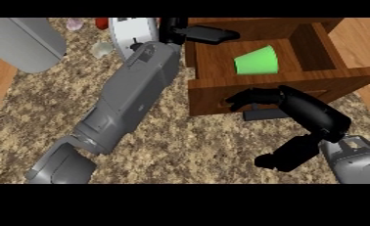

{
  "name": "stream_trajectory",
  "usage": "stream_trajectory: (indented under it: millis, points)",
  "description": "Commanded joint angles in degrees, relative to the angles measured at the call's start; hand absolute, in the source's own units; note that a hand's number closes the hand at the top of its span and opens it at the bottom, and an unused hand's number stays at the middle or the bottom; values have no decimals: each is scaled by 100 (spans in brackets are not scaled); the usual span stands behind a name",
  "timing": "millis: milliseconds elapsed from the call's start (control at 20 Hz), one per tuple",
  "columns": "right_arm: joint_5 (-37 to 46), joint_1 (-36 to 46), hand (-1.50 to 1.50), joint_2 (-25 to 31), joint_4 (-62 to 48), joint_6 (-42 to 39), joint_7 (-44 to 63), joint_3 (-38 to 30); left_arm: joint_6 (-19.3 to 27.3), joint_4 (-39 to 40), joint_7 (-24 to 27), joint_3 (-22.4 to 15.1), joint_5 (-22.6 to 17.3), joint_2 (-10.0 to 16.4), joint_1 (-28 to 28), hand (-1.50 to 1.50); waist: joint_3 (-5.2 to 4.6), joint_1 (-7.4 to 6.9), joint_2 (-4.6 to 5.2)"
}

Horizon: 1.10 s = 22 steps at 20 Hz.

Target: Pick up the cup, place it into the drawer and close the drawer

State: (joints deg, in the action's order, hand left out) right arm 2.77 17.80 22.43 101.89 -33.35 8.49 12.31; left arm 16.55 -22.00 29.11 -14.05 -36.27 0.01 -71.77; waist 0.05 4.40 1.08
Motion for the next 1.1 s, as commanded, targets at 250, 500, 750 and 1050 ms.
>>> stream_trajectory:
  millis: [250,500,750,1050]
  points:
    - [2191,-52,-150,-370,-1957,1069,-884,857,-246,-312,307,176,-120,27,444,-150,1,-560,-69]
    - [2780,511,150,-601,-3824,1476,-1604,1050,-565,-677,372,181,-126,316,954,-150,6,-789,-57]
    - [2763,1596,150,-699,-5560,1880,-2295,386,-847,-1050,290,193,-178,536,1436,-150,12,-937,-12]
    - [2498,2525,150,-476,-6603,2357,-2996,-430,-946,-1454,15,100,-177,702,1739,-150,23,-1140,12]
